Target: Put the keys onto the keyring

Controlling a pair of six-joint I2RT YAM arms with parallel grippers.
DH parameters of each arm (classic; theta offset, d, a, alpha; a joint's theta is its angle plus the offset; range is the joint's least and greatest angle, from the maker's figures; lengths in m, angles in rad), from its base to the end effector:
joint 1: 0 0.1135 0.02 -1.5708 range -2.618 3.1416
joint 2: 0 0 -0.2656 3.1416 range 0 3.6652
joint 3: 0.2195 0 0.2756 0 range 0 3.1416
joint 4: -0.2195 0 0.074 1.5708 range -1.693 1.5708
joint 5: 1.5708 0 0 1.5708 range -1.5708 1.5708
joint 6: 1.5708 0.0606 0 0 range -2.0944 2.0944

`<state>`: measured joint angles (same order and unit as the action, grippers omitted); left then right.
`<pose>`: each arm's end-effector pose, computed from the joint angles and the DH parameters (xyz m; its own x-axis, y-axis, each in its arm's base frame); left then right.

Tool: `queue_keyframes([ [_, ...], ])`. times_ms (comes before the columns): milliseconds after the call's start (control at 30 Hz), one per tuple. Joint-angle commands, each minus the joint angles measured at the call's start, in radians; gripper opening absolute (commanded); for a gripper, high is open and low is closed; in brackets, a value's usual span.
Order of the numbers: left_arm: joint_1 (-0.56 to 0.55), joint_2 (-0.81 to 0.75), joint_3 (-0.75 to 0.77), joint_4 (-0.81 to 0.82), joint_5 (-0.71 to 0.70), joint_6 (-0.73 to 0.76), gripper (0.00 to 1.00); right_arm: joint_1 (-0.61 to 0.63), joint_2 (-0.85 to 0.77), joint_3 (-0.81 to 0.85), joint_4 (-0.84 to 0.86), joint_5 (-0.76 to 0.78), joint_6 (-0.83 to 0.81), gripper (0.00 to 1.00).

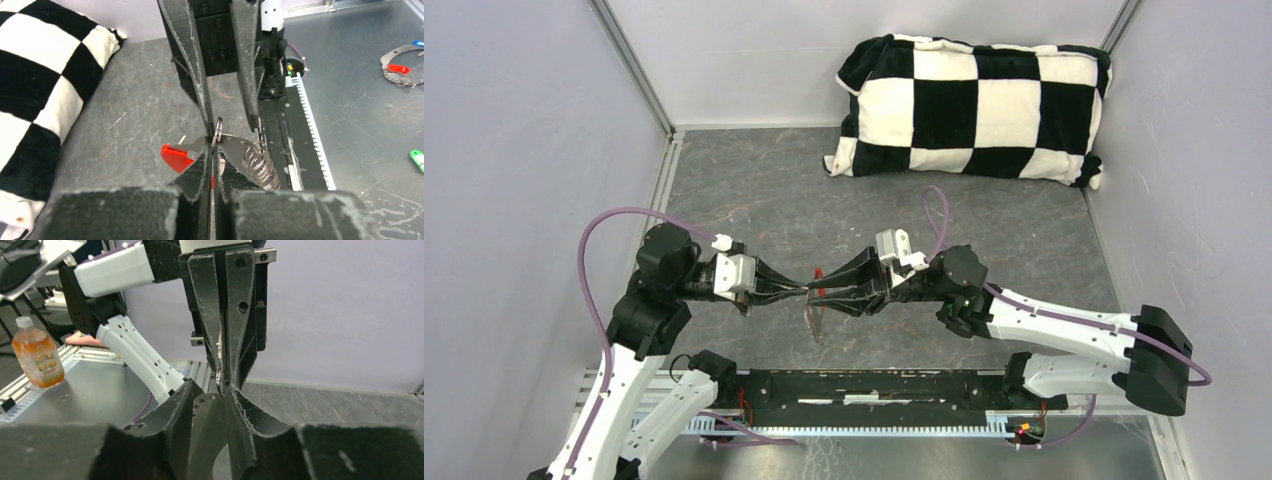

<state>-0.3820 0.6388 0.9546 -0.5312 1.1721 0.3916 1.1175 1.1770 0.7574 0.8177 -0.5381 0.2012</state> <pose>0.1082 -0.1037 0.3916 0.1908 0.0830 -0.9781 0.9816 -0.0076 0.1908 0.1054 0.2872 0.3529 -0.0293 0.3318 -0.9429 -0.9930 -0.1173 -0.0105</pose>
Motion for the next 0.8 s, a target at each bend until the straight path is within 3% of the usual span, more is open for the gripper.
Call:
queue_keyframes([
  [0,-0.001,-0.012,0.032,-0.042,-0.063,0.119,0.02,0.002,-0.061,0.089,-0.217,0.024,-0.108,0.38],
  [100,0.0,-0.026,0.014,-0.046,-0.108,0.168,0.02,-0.001,-0.072,0.138,-0.348,0.043,-0.164,0.43],
  [133,0.0,-0.051,-0.007,-0.049,-0.153,0.229,0.02,-0.001,-0.072,0.176,-0.438,0.07,-0.206,0.48],
  [333,0.0,-0.102,-0.042,-0.136,-0.231,0.46,0.02,-0.01,-0.102,0.204,-0.584,0.217,-0.294,0.5],
  [633,0.0,-0.143,-0.085,-0.308,-0.269,0.758,0.02,-0.048,-0.192,0.066,-0.597,0.368,-0.247,0.52],
  [767,-0.001,-0.158,-0.102,-0.314,-0.288,0.8,0.02,-0.054,-0.202,0.023,-0.627,0.42,-0.212,0.52],
])
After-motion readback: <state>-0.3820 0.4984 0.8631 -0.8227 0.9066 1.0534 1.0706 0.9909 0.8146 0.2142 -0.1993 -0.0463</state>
